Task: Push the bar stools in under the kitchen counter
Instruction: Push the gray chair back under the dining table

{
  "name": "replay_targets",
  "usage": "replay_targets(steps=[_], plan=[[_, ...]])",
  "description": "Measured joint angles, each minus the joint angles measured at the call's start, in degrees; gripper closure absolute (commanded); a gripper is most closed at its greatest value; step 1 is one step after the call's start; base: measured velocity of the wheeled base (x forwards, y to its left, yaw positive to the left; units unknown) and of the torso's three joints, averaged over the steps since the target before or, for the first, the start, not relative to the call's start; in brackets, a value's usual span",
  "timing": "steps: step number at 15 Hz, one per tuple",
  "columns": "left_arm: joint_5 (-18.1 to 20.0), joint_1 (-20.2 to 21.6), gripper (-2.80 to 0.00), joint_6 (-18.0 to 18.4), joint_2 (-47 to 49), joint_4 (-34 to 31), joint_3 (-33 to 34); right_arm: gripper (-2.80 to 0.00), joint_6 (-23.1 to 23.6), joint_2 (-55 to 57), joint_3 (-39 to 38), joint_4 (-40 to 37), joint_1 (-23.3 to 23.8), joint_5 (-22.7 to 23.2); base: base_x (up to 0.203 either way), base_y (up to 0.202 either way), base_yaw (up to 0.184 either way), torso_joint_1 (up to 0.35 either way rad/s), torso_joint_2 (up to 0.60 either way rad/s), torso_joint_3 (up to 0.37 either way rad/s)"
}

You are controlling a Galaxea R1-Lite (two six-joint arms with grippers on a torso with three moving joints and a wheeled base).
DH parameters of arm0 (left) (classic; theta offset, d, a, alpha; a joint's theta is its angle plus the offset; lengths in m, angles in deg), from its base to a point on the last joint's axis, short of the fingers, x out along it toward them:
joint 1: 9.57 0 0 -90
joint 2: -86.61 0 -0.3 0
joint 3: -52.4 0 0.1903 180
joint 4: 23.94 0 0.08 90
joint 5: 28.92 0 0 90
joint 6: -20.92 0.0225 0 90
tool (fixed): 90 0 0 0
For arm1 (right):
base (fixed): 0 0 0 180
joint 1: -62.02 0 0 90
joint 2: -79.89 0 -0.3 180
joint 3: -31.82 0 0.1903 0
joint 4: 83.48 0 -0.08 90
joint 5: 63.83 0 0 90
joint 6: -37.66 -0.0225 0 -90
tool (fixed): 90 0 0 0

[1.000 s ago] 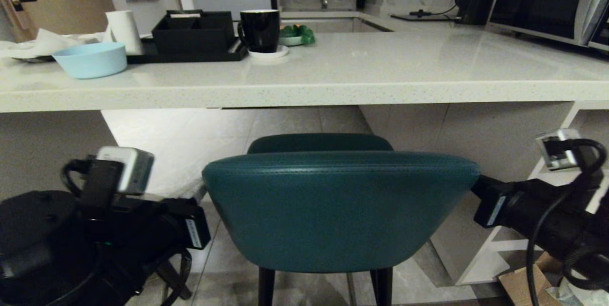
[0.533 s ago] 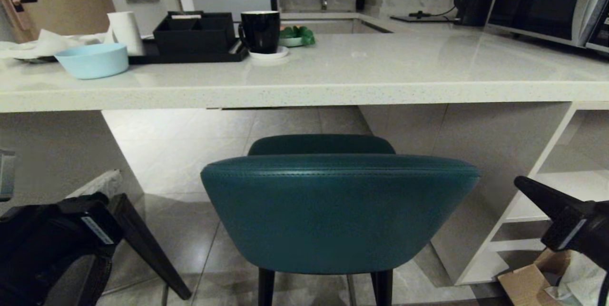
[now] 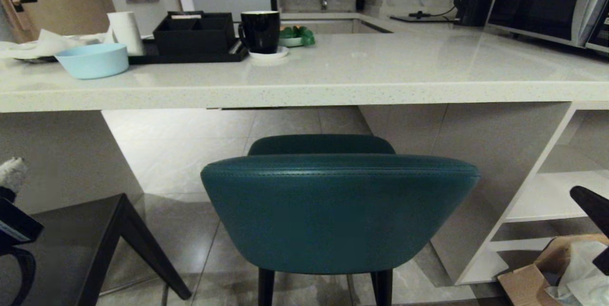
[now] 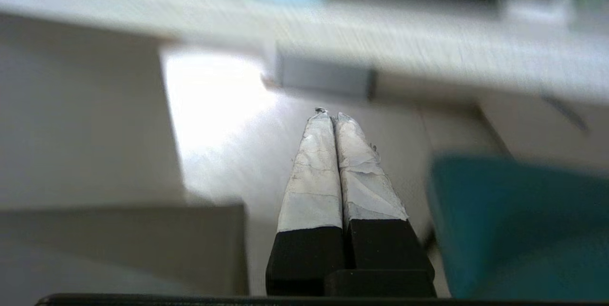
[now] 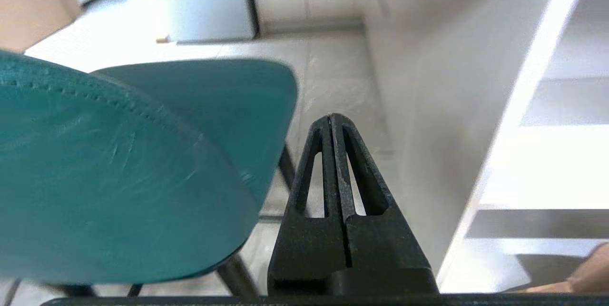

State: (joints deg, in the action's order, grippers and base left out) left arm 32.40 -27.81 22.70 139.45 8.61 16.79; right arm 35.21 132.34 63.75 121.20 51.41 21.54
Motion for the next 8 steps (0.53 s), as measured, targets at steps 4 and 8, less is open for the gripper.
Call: replay_targets(steps=[4, 8], plan=[[0.1, 6.8, 0.0, 2.7, -5.6, 2.9, 0.4, 0.0, 0.1, -6.8, -0.9, -3.4, 3.1, 0.0, 0.0, 0.0, 0.0, 0.0, 0.0, 0.0], [1.4, 9.5, 0.0, 6.1, -12.3, 2.9, 2.3, 0.0, 0.7, -13.6, -4.6, -4.1, 5.2, 1.0, 0.0, 0.0, 0.0, 0.0, 0.0, 0.0]])
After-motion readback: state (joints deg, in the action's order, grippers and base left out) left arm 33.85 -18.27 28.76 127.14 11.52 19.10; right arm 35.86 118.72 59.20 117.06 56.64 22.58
